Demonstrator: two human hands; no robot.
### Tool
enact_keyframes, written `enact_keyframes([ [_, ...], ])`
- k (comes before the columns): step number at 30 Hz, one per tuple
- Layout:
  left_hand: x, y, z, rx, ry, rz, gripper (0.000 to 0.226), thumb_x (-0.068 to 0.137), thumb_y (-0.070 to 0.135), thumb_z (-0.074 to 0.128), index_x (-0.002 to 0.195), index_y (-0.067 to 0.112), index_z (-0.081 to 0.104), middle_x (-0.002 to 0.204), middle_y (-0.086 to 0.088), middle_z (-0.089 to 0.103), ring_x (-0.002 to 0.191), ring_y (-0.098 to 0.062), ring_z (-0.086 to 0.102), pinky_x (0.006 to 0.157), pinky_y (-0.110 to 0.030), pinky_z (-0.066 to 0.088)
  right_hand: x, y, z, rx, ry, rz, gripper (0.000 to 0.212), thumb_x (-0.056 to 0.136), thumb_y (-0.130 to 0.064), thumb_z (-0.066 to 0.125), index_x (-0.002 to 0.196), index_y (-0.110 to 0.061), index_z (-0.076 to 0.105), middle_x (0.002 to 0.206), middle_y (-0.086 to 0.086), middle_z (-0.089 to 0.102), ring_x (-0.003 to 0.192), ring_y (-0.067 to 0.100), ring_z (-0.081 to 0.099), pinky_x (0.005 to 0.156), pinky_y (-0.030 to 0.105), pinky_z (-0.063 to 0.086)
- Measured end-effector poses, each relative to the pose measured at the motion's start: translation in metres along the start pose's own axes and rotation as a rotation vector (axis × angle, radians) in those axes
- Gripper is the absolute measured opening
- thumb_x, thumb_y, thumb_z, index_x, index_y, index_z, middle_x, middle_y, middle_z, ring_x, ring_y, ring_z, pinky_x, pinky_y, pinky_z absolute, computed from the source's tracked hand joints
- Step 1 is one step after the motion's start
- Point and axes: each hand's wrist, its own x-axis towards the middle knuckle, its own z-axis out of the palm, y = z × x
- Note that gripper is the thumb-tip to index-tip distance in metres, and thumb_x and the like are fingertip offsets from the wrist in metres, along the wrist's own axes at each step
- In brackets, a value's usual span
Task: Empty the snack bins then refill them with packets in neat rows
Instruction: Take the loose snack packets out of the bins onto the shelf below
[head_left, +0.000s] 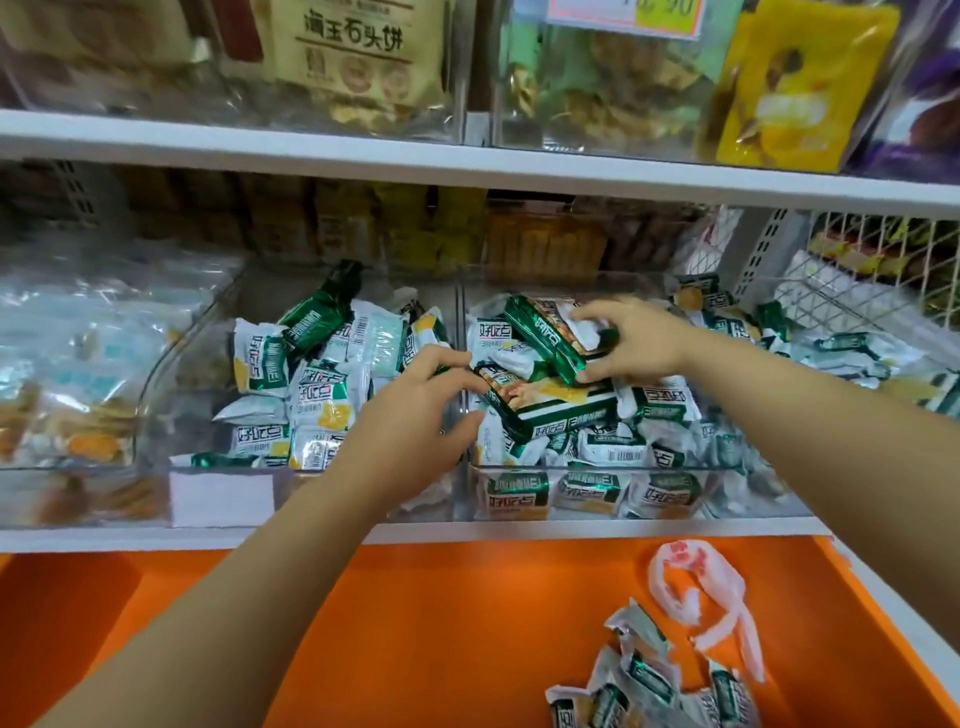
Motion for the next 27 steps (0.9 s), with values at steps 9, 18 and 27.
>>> enact_keyframes([
  [9, 0.001, -0.008, 0.009, -0.085, 0.093, 0.034, 0.023, 0.089, 0.027, 0.061, 0.112, 0.029, 0.063, 0.126, 0.023, 0.036, 0.093, -0.033, 0.064, 0.083, -0.042, 0.053, -0.042, 0.025, -0.007, -0.438, -0.097, 0.010, 0.079, 0.076, -0.052, 0.071, 0.142, -0.034, 0.032, 0.135, 0.005, 0.041, 0.120, 0.026, 0.045, 0.093, 0.034, 0.043],
  [18, 0.001, -0.011, 0.016, -0.101, 0.138, 0.039, 0.022, 0.091, 0.027, 0.060, 0.113, 0.030, 0.061, 0.127, 0.025, 0.035, 0.093, -0.037, 0.063, 0.079, -0.045, 0.054, -0.058, 0.026, 0.024, -0.421, 0.114, -0.094, 0.057, 0.088, -0.039, 0.064, 0.134, -0.027, 0.033, 0.141, 0.003, 0.028, 0.067, 0.018, 0.050, 0.062, 0.031, 0.045],
  [27, 0.000, -0.011, 0.019, -0.146, 0.153, 0.030, 0.023, 0.091, 0.025, 0.061, 0.113, 0.029, 0.062, 0.130, 0.022, 0.038, 0.102, -0.020, 0.060, 0.086, -0.043, 0.052, -0.043, 0.014, 0.025, -0.670, 0.047, 0.071, 0.059, 0.081, -0.039, 0.068, 0.134, -0.029, 0.044, 0.126, 0.004, 0.048, 0.116, 0.029, 0.048, 0.070, 0.035, 0.044],
])
